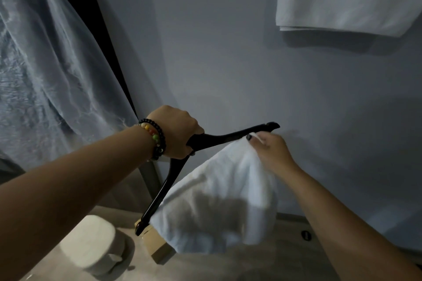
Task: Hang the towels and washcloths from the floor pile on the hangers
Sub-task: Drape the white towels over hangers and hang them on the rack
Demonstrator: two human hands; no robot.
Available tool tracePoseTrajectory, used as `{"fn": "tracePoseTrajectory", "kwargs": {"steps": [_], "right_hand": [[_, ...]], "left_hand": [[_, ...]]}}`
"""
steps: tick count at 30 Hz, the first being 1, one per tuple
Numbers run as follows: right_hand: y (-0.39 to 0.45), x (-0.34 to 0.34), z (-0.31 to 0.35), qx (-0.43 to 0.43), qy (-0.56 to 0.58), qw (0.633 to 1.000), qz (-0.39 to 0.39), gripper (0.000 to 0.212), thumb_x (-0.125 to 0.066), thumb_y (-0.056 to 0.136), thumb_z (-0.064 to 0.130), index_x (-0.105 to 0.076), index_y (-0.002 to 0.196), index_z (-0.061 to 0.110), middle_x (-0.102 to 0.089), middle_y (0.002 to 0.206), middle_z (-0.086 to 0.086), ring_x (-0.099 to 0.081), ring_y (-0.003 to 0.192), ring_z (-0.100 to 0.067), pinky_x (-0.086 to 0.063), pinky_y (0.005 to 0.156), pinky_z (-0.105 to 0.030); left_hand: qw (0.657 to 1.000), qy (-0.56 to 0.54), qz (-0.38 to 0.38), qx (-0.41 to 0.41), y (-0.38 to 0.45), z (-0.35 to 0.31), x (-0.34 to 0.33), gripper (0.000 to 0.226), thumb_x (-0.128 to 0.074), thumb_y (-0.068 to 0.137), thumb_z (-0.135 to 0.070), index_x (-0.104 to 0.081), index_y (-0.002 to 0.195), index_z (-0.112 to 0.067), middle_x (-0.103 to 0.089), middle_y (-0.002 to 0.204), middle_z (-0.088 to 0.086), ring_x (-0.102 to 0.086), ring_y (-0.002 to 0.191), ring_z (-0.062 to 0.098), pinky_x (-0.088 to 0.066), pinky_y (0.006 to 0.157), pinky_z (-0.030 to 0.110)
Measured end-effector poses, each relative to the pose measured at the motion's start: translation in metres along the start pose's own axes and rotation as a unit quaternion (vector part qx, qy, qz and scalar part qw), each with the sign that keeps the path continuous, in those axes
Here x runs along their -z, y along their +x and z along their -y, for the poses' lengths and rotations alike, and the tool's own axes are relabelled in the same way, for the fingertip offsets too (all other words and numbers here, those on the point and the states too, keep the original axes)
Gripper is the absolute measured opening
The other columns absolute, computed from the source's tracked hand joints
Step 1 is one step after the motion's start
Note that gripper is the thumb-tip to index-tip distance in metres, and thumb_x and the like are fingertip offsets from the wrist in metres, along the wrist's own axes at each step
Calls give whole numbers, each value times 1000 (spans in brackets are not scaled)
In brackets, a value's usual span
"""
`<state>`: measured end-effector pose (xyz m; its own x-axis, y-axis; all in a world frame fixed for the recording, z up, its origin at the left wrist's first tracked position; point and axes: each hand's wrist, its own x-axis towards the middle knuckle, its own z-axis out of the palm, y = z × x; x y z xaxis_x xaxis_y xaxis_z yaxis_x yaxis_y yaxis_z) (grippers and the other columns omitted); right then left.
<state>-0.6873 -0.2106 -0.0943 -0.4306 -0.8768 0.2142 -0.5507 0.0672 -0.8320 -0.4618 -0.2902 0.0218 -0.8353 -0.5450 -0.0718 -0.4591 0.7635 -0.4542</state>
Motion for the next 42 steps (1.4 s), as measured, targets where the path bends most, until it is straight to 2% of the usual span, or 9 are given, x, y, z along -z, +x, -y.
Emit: {"fn": "tracePoseTrajectory", "kwargs": {"steps": [4,10,15,19,24,29,35,39,42], "right_hand": [[6,5,-23,-50,-17,991,-127,41,-56,94,28,-54,65,-1,-51,59,-8,-46,58,-21,-32,52,-31],[5,28,-21,-93,-230,969,21,43,-60,90,35,-46,56,13,-50,59,-3,-53,61,-23,-37,53,-28],[17,36,43,132,-271,954,8,61,-73,78,35,-49,130,16,-50,129,-5,-45,121,-26,-40,102,-39],[29,18,74,92,-198,941,259,19,-62,89,35,-63,89,16,-66,89,2,-63,82,-19,-48,72,-28],[30,-2,80,121,-193,952,203,28,-50,95,40,-53,77,19,-58,71,0,-51,60,-18,-39,57,-31],[42,-4,99,131,-250,955,87,38,-47,96,42,-39,65,22,-49,63,5,-48,57,-16,-31,50,-29],[67,21,119,104,-154,983,-9,38,-55,90,40,-52,71,7,-63,73,-16,-56,63,-28,-46,61,-38],[76,32,146,117,-123,984,-49,37,-58,86,37,-59,77,1,-64,75,-20,-54,62,-28,-47,62,-40],[78,39,167,131,-148,978,-72,36,-53,88,41,-63,82,7,-64,74,-13,-59,69,-32,-49,66,-42]], "left_hand": [[1000,5,-22,1,1,4,3,33,-52,87,-53,-55,113,-33,-61,78,-10,-55,68,14,-51,68,29],[999,23,-29,-7,8,4,9,25,-55,86,-51,-58,103,-33,-56,71,-11,-54,67,14,-48,66,28],[993,98,-38,-45,22,-8,25,26,-54,88,-50,-59,100,-27,-46,64,-8,-50,64,17,-39,62,29],[987,127,-75,-70,27,-8,31,21,-52,89,-45,-60,95,-27,-45,62,-8,-49,63,17,-41,70,30],[967,55,-244,-44,13,22,1,26,-47,88,-43,-65,97,-26,-64,78,-8,-51,81,17,-36,82,32],[859,-204,-442,156,-3,21,-45,61,-64,82,-23,-46,139,-10,-37,146,17,-41,131,32,-33,110,44],[659,-532,-307,433,-7,14,-103,73,-60,86,-45,-34,140,-3,-27,146,14,-22,137,27,-19,117,38],[527,-713,-230,401,-7,27,-102,64,-53,85,-64,-41,124,-16,-52,124,5,-55,108,23,-47,97,43],[547,-706,-257,368,-7,45,-81,48,-51,89,-59,-50,115,-19,-57,111,0,-57,98,19,-47,86,37]]}}
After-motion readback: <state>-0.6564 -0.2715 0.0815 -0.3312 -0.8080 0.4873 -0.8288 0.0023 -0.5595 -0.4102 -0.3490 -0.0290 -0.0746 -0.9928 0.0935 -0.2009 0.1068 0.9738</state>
